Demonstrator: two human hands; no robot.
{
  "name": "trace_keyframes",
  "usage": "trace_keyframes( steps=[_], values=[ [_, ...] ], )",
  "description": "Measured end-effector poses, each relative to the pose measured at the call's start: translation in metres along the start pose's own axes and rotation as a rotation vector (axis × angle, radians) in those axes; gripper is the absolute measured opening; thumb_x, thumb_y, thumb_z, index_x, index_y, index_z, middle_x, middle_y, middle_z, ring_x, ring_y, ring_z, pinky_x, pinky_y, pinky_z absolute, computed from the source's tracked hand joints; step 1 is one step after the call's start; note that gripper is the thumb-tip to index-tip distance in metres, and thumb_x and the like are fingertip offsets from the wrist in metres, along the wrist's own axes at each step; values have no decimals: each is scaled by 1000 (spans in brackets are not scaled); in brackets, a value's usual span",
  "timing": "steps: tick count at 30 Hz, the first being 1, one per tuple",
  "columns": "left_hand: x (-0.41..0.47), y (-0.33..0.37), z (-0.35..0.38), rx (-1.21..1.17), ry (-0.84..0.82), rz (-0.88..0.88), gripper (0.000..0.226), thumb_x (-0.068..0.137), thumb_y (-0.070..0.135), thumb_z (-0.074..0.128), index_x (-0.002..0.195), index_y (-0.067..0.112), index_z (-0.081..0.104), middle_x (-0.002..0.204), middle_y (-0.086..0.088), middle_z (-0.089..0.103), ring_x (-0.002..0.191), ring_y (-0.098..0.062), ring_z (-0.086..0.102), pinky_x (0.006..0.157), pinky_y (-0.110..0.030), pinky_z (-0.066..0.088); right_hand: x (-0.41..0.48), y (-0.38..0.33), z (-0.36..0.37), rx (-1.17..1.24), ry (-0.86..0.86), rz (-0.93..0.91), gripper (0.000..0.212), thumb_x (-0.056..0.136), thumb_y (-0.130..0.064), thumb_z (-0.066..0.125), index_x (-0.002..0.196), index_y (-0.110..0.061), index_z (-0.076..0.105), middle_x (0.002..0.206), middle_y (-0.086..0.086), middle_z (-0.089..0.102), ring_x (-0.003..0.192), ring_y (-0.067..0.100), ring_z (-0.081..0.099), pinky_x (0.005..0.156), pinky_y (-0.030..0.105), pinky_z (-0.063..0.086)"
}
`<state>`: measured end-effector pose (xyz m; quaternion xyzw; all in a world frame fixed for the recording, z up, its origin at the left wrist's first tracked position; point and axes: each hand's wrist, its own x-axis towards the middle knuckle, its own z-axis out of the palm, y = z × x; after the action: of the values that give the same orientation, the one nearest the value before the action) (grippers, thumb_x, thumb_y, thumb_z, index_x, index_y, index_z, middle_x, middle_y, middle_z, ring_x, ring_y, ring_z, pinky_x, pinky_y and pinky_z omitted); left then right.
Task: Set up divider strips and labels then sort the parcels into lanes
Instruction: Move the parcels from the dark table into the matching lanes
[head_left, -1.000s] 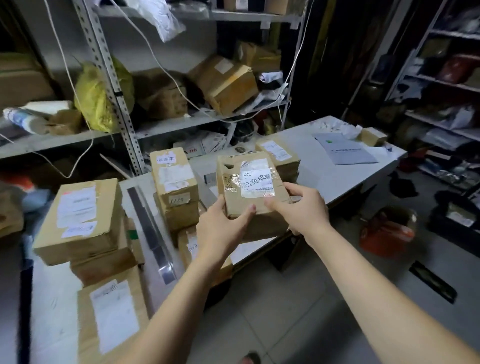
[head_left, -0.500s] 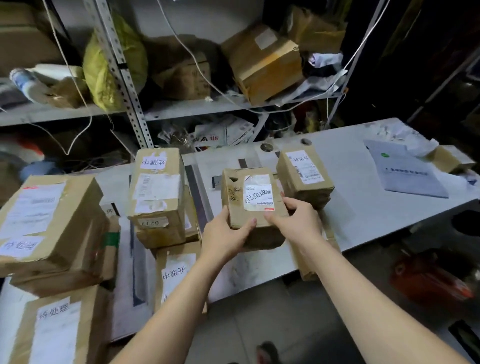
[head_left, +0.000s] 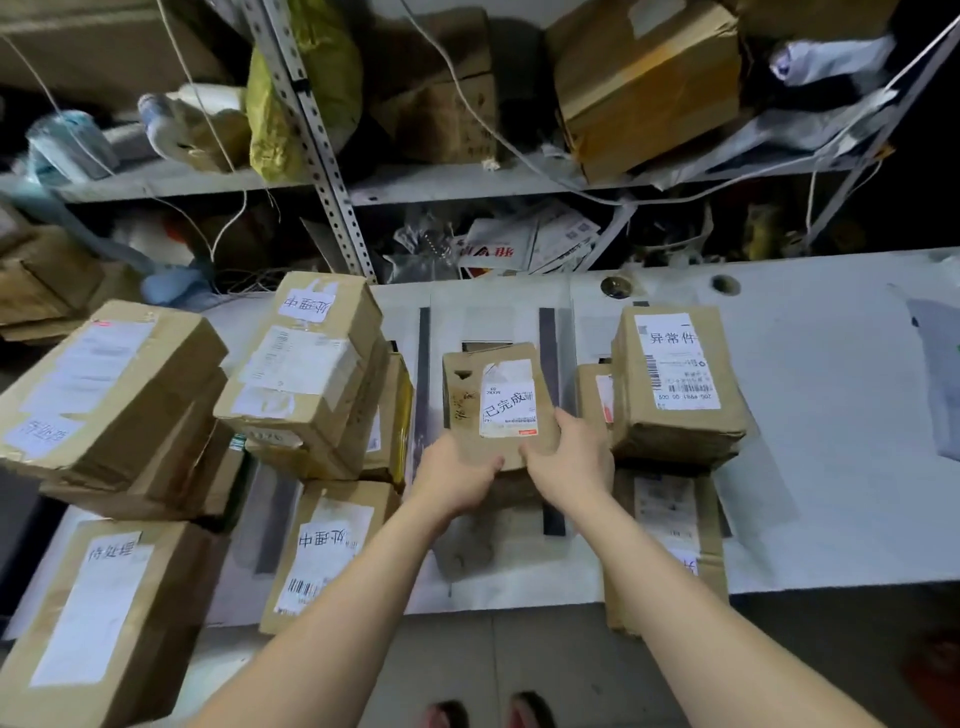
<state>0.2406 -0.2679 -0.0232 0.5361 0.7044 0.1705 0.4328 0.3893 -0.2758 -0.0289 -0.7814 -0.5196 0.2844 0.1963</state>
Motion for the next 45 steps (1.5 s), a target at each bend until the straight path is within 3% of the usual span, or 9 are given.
trace_keyframes(
  steps=[6,9,13,17,21,26,29,35,45],
  values=[
    [6,-6,14,87,37,-19,48,89,19,68,135,11,54,128,-5,66,118,-27,62,94,-33,52,3,6,21,-101,-23,-41,50,86,-30,72,133,-21,58,124,2,65,116,30,57,92,36,49],
    [-3,3,8,112,75,84,32,87,13,63,119,17,67,113,-2,72,107,-23,66,87,-34,55,1,-2,20,-140,-40,-40,42,83,-33,67,123,-21,61,116,2,64,110,30,60,86,39,55],
    [-22,15,-27,118,133,183,31,91,19,63,122,16,60,118,0,67,115,-23,60,80,-23,39,-6,-33,4,-223,-21,-111,41,87,-35,62,125,-19,60,124,2,61,112,28,61,84,37,53],
    [-47,8,-96,219,252,244,64,95,29,63,151,10,41,146,-7,55,135,-25,50,105,-33,42,-22,-88,-11,-210,-49,-350,57,92,-44,63,143,-21,52,144,-2,54,130,22,51,96,39,49],
    [-75,-19,-180,318,432,313,45,90,27,67,132,13,60,120,-8,68,112,-30,63,88,-38,50,-48,-158,-6,-225,-35,-574,56,90,-50,63,139,-23,55,140,-4,57,131,20,48,99,42,49],
    [-118,-59,-261,103,398,421,44,90,19,73,134,16,64,104,7,69,79,-5,66,73,-6,46,-97,-248,31,-277,52,-706,56,90,-54,61,138,-26,55,138,-5,57,127,20,51,91,39,50],
    [-136,-95,-314,130,426,528,40,90,22,73,129,19,67,101,10,68,81,-6,66,81,-23,55,-131,-297,59,-293,71,-702,57,92,-53,60,140,-23,54,141,-2,56,130,23,50,96,42,50],
    [-148,-185,-458,538,551,378,60,93,40,62,149,23,47,132,-1,59,123,-24,55,95,-40,50,-196,-391,119,-356,90,-757,59,91,-50,62,143,-25,51,142,-4,55,133,21,47,94,39,48],
    [-109,-300,-631,831,589,161,58,93,45,53,147,29,41,139,1,52,126,-23,51,90,-42,52,-206,-523,224,-438,39,-787,68,91,-51,63,150,-23,45,153,-3,46,142,20,39,106,43,47]
  ],
)
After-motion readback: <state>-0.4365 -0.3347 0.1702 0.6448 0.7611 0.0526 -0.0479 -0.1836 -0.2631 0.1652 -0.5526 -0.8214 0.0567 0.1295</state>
